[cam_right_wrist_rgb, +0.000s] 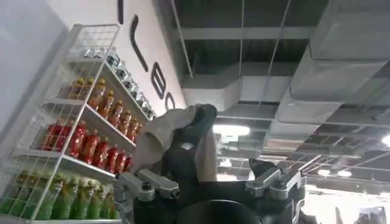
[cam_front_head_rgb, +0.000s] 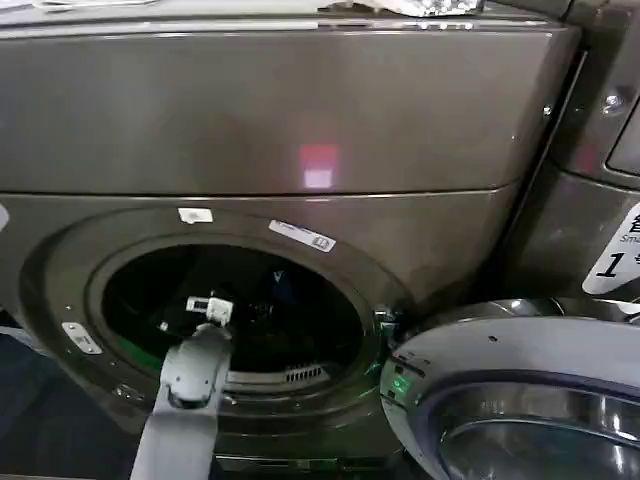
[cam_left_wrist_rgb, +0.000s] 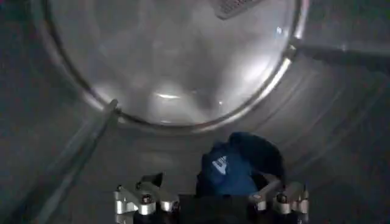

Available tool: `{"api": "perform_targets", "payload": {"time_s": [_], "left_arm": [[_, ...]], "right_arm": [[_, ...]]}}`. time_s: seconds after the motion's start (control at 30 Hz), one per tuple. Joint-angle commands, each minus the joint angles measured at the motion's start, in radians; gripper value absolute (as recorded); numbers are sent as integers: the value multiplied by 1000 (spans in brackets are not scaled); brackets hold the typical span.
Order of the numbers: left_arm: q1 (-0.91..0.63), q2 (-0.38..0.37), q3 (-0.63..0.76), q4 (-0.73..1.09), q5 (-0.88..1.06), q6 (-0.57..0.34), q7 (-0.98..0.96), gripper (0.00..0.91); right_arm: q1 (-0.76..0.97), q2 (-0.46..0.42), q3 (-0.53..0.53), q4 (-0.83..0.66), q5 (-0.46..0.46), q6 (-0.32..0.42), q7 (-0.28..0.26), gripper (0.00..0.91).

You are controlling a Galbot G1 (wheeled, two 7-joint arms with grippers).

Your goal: Grasp the clothes from the dryer.

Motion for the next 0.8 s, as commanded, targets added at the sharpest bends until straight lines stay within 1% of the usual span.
{"api": "perform_targets", "payload": {"time_s": [0.03, 0.17, 0.23, 0.8], "left_arm": [[-126, 9, 29, 85, 324, -462, 330, 907], [-160, 13, 60, 126, 307, -457, 330, 907], [-165, 6, 61, 140, 313, -434, 330, 907], [-151, 20, 73, 213, 254, -409, 330, 907]], "right_arm": [[-1, 1, 0, -1, -2, 0, 0, 907], [2, 2, -4, 8, -2, -2, -1, 907], [2, 2, -4, 7, -2, -1, -1, 907], [-3, 1, -5, 12, -2, -1, -3, 907]]}}
